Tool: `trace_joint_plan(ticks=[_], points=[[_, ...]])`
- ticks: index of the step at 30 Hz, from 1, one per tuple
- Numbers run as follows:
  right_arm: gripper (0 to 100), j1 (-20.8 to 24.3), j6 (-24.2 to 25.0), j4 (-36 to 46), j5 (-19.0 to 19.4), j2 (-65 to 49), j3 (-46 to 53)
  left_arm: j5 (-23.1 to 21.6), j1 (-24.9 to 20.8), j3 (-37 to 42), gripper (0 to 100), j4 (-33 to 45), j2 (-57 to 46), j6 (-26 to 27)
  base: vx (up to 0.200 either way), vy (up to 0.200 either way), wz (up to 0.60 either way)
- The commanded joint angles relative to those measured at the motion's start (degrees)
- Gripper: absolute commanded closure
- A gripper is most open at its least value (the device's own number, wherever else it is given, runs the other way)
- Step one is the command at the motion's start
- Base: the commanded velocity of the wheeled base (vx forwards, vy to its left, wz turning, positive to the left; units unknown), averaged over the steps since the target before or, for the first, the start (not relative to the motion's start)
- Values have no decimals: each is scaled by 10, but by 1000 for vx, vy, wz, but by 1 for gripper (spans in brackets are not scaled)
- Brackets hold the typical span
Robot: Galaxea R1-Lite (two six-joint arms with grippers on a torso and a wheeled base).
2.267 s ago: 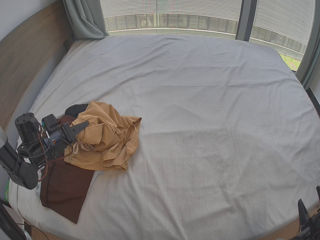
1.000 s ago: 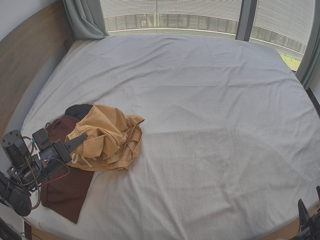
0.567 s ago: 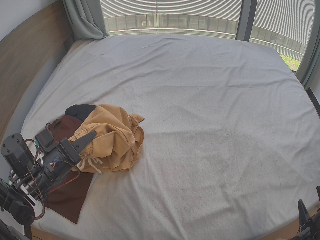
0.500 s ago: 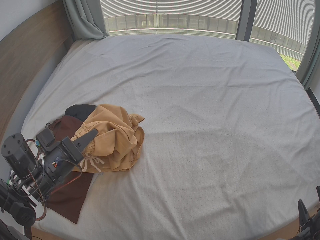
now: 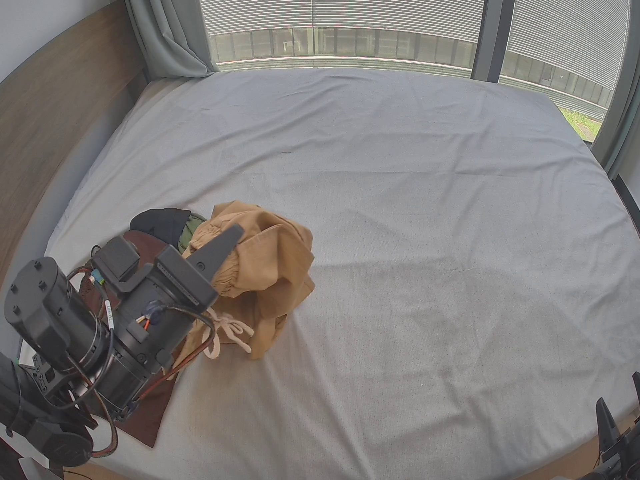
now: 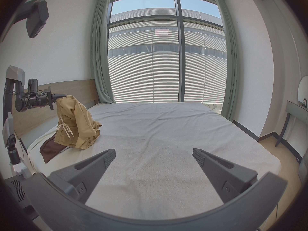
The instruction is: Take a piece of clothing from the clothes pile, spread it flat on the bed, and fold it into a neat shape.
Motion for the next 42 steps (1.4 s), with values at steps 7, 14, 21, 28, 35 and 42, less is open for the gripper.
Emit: trace_joint_plan(ticks=[7, 14, 21, 28, 35, 42], points=[[0, 0, 0, 0, 1, -10, 9, 7, -70, -51, 100, 4, 14, -8, 0, 0, 0], [0, 0, -1, 0, 1, -10, 9, 5, -102, -88, 100, 4, 55, -9, 0, 0, 0], [0, 0, -1, 0, 1, -10, 9, -2, -128, -135, 100, 3, 122, -31, 0, 0, 0], [0, 0, -1, 0, 1, -10, 9, -3, -132, -178, 100, 7, 177, -47, 0, 0, 0], [0, 0, -1, 0, 1, -10, 9, -18, -148, -195, 100, 7, 206, -66, 0, 0, 0], [0, 0, -1, 0, 1, -10, 9, -53, -191, -231, 100, 7, 202, -103, 0, 0, 0]])
